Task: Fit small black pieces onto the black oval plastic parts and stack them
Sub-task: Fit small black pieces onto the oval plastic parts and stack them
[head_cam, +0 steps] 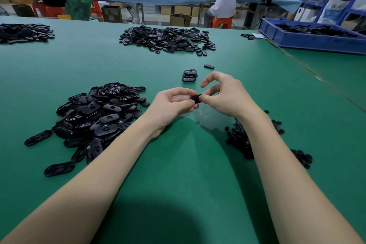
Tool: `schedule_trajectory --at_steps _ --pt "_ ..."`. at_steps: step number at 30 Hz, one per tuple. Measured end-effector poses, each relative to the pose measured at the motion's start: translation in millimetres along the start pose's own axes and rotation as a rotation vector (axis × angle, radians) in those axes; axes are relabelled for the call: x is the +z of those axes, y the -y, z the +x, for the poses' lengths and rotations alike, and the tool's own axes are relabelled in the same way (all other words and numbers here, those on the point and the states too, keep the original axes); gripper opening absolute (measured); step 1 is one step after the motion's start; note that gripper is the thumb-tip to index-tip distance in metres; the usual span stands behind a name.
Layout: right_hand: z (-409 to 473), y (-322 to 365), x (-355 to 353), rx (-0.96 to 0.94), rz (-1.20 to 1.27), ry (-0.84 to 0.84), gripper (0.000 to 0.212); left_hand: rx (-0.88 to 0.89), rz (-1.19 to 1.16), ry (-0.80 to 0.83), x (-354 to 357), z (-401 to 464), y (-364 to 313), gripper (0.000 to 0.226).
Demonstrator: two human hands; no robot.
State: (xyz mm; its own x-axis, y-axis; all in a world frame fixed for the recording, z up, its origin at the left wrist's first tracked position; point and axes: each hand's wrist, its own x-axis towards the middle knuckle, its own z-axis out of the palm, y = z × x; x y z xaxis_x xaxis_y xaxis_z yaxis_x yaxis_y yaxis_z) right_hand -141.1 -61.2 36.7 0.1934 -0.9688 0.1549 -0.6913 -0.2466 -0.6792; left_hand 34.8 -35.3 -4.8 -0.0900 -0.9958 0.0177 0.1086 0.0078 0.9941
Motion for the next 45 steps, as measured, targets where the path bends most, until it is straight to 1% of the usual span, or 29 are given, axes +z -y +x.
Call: schedule_trajectory --at_steps 7,14,18,23,31,38,41,45 --pt "-1.7 4.4 2.0 0.055 0.014 -0.020 0.017 0.034 0.103 -0.036 0.4 -1.5 -0.8 0.019" --pt "0.8 5.3 5.8 0.168 0.039 -0.051 0.012 0.034 0.116 -0.048 0.1 -1.2 0.0 0.019" --pt "1.4 2.1 11.2 0.178 0.094 -0.031 0.004 0.022 0.116 -0.058 -0.2 -1.6 0.5 0.019" --pt "0.9 -0.1 12.1 0.179 0.128 -0.015 0.003 0.010 0.102 -0.056 0.4 -1.1 0.8 0.019" --pt "0.0 -4.7 9.2 0.155 0.161 0.022 0.013 -0.012 0.053 -0.050 3.7 -2.5 -0.4 0.016" --pt "-2.2 -10.3 4.7 0.173 0.246 0.066 0.026 -0.087 -0.146 -0.061 5.3 -0.8 -3.5 0.016" --pt "-3.8 -9.5 7.4 0.159 0.226 0.088 0.027 -0.110 -0.194 -0.064 4.0 0.1 -3.3 0.016" --pt "-5.1 -6.1 11.1 0.134 0.217 0.101 0.026 -0.122 -0.181 -0.064 2.8 0.4 -2.2 0.015"
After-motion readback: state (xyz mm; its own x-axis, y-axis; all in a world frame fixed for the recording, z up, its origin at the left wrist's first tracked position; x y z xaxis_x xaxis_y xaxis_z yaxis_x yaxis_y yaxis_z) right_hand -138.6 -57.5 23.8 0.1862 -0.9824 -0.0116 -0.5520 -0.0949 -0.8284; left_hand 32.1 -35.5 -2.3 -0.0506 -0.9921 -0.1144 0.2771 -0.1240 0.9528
